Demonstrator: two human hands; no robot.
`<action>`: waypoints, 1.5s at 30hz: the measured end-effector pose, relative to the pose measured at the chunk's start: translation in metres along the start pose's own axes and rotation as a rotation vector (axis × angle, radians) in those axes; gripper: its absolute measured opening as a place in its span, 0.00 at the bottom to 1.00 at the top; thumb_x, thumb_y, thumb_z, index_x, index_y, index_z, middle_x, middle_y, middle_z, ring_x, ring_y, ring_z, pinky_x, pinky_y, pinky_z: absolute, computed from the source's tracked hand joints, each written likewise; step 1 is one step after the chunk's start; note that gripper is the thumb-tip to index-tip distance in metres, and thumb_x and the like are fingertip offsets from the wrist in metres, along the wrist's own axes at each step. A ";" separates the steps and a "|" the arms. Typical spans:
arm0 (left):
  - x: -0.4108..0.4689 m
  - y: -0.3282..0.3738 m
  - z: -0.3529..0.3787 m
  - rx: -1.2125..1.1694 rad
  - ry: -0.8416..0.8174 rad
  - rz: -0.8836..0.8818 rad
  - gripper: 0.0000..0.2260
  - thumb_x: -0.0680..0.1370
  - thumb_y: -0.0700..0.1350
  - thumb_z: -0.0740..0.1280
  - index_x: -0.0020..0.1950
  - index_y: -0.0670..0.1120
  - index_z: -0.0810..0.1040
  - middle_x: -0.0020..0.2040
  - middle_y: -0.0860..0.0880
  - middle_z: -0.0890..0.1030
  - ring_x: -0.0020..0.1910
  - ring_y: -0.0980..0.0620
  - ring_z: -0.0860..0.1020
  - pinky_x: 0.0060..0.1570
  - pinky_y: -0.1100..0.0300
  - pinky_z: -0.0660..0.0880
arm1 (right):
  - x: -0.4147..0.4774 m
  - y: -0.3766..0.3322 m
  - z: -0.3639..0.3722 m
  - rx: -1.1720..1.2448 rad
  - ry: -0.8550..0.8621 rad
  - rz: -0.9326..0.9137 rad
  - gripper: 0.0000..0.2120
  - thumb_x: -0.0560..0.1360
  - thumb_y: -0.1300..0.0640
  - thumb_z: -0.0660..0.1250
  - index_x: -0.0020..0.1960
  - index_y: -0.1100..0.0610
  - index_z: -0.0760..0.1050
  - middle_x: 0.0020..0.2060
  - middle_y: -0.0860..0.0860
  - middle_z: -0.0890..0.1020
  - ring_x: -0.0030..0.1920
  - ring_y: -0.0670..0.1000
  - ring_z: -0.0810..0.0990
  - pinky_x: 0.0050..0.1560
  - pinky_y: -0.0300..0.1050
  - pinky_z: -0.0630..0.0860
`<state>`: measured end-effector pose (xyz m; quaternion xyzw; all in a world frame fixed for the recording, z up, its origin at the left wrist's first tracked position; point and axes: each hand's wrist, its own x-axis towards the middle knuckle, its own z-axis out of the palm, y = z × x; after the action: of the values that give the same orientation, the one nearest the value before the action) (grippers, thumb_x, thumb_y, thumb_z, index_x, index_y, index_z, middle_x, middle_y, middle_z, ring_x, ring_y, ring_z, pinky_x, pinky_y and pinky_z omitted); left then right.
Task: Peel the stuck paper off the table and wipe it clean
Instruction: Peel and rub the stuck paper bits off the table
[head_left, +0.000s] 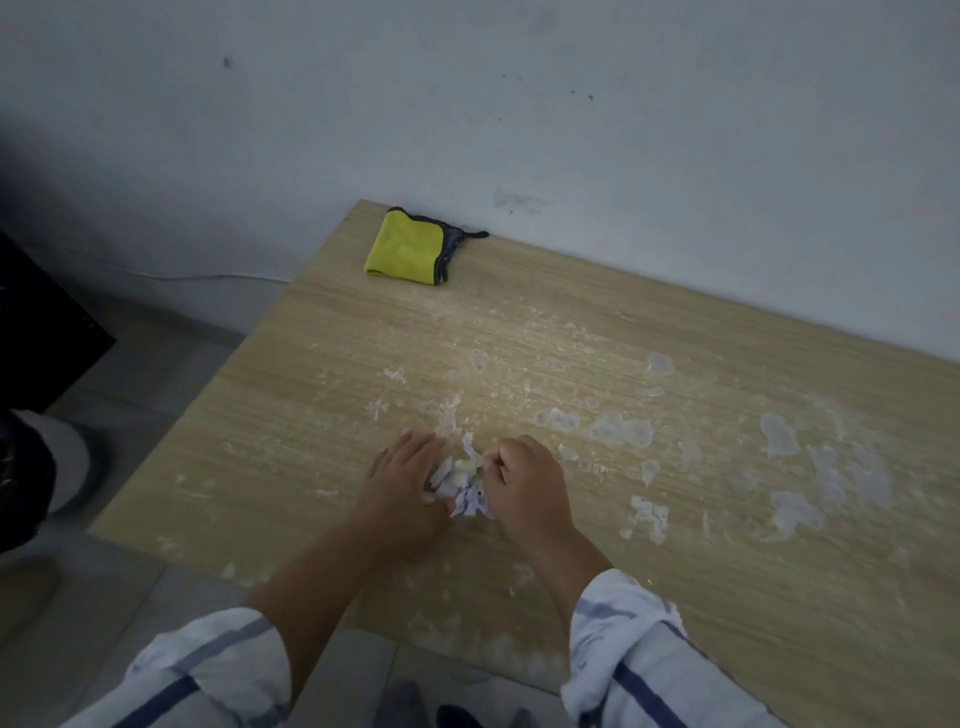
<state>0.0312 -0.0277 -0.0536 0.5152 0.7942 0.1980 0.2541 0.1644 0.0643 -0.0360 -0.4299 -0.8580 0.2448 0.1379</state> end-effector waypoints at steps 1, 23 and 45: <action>-0.001 -0.004 0.003 0.052 -0.032 0.005 0.31 0.75 0.56 0.60 0.75 0.49 0.56 0.77 0.50 0.55 0.77 0.51 0.47 0.73 0.51 0.46 | -0.001 -0.002 0.004 -0.084 0.019 -0.028 0.05 0.72 0.62 0.62 0.40 0.58 0.77 0.38 0.53 0.78 0.40 0.54 0.75 0.41 0.48 0.72; -0.010 -0.007 0.025 0.365 -0.014 0.068 0.36 0.69 0.58 0.27 0.77 0.51 0.44 0.78 0.53 0.42 0.73 0.54 0.34 0.70 0.50 0.31 | 0.005 -0.034 0.006 -0.524 -0.382 -0.165 0.16 0.78 0.49 0.55 0.56 0.54 0.78 0.56 0.52 0.76 0.59 0.55 0.68 0.61 0.55 0.58; -0.011 -0.007 0.023 0.335 0.006 0.077 0.35 0.70 0.58 0.29 0.77 0.50 0.45 0.78 0.53 0.44 0.75 0.53 0.38 0.72 0.51 0.33 | 0.009 -0.030 -0.006 0.020 -0.373 0.160 0.10 0.74 0.62 0.62 0.46 0.64 0.81 0.47 0.60 0.81 0.44 0.58 0.79 0.46 0.46 0.77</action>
<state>0.0443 -0.0389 -0.0740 0.5798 0.7966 0.0739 0.1544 0.1418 0.0582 -0.0145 -0.4426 -0.8294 0.3387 -0.0391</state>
